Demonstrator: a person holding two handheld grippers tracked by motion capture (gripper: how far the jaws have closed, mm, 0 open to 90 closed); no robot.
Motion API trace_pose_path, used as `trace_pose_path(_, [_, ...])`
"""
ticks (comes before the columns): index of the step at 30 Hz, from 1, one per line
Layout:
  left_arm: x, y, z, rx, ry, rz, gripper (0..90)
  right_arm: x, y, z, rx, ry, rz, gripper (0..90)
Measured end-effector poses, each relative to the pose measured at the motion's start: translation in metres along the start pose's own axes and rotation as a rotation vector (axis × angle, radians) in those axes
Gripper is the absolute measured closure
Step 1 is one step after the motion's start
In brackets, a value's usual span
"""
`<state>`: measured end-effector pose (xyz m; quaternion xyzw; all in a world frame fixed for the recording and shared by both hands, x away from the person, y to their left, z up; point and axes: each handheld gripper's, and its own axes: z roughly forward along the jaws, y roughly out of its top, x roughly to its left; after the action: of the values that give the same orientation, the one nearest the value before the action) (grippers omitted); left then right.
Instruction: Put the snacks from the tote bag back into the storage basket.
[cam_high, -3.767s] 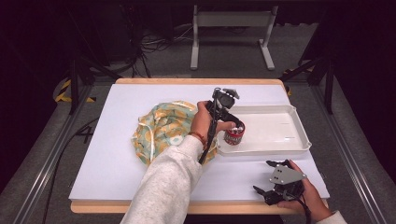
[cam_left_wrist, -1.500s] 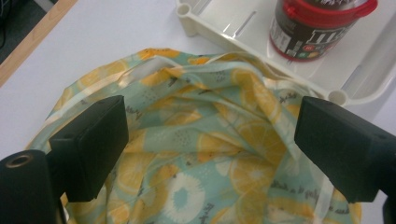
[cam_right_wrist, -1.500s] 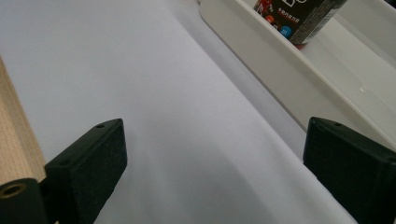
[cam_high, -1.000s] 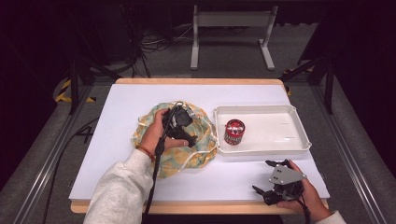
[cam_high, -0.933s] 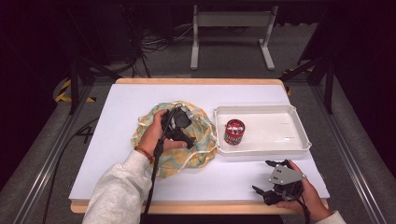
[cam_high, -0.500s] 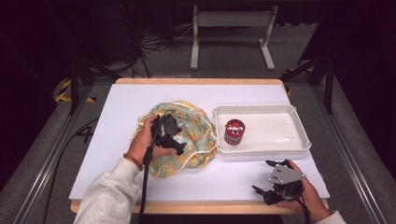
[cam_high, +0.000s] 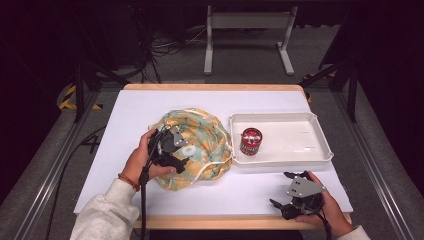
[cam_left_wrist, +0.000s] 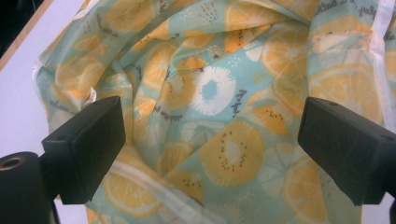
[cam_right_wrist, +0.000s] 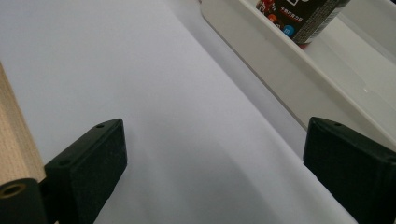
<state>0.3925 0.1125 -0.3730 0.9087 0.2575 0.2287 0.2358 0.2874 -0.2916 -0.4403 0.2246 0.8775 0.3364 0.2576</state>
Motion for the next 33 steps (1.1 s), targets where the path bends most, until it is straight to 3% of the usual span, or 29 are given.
trace_pose_path(5, [0.001, -0.012, -0.004, -0.015, -0.006, -0.001, 8.0, 0.0, 0.0, 0.0, 0.003, 0.003, 0.001, 6.8])
trace_pose_path(12, [0.008, -0.032, -0.014, -0.092, -0.015, -0.069, 7.0, 0.0, 0.0, 0.001, 0.004, 0.002, 0.001, 6.8])
trace_pose_path(20, [0.013, -0.055, -0.026, -0.144, -0.006, -0.113, 6.6, 0.0, 0.0, 0.001, 0.004, 0.003, 0.001, 6.8])
trace_pose_path(22, [0.014, -0.061, -0.029, -0.153, 0.008, -0.12, 6.6, 0.0, 0.0, 0.001, 0.004, 0.003, 0.003, 6.9])
trace_pose_path(33, [0.02, -0.099, -0.037, -0.191, -0.01, -0.181, 6.0, 0.001, 0.001, 0.001, 0.003, 0.009, 0.008, 6.9])
